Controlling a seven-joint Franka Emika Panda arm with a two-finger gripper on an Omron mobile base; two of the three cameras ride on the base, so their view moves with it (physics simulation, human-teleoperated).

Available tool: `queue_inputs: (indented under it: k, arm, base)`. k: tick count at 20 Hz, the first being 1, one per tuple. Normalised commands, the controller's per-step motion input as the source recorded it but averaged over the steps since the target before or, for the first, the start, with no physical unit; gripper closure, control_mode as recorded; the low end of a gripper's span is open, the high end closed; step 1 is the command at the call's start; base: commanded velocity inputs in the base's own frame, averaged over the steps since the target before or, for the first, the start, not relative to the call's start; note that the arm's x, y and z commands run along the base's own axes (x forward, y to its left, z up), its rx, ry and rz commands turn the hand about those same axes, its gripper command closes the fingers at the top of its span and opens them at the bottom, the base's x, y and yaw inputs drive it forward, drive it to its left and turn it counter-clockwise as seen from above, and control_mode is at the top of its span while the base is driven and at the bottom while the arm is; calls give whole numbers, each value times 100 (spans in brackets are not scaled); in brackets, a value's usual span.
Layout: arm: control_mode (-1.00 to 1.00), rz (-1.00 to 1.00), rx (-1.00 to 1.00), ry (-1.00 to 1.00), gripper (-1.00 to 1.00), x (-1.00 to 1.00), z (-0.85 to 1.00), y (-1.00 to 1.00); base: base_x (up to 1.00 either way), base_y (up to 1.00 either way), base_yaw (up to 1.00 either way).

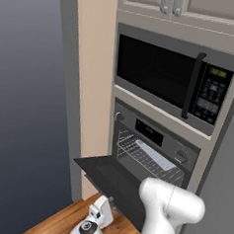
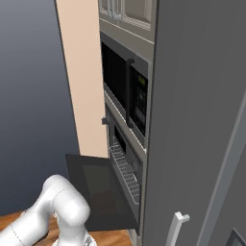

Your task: Take the baked cake out of the oven and place it on the plate for cooling. Then close the oven door.

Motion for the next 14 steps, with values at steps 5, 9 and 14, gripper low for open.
queue_inputs:
  k: [5, 9, 14]
  arm:
    - [-100, 0, -8, 0, -100, 21, -71, 38]
    - [-100, 0, -9, 0, -100, 13, -70, 49]
    - [-100, 0, -10, 0, -100, 32, -66, 46]
  base:
    - [0, 0, 0]
    - [0, 0, 0]
    - [0, 0, 0]
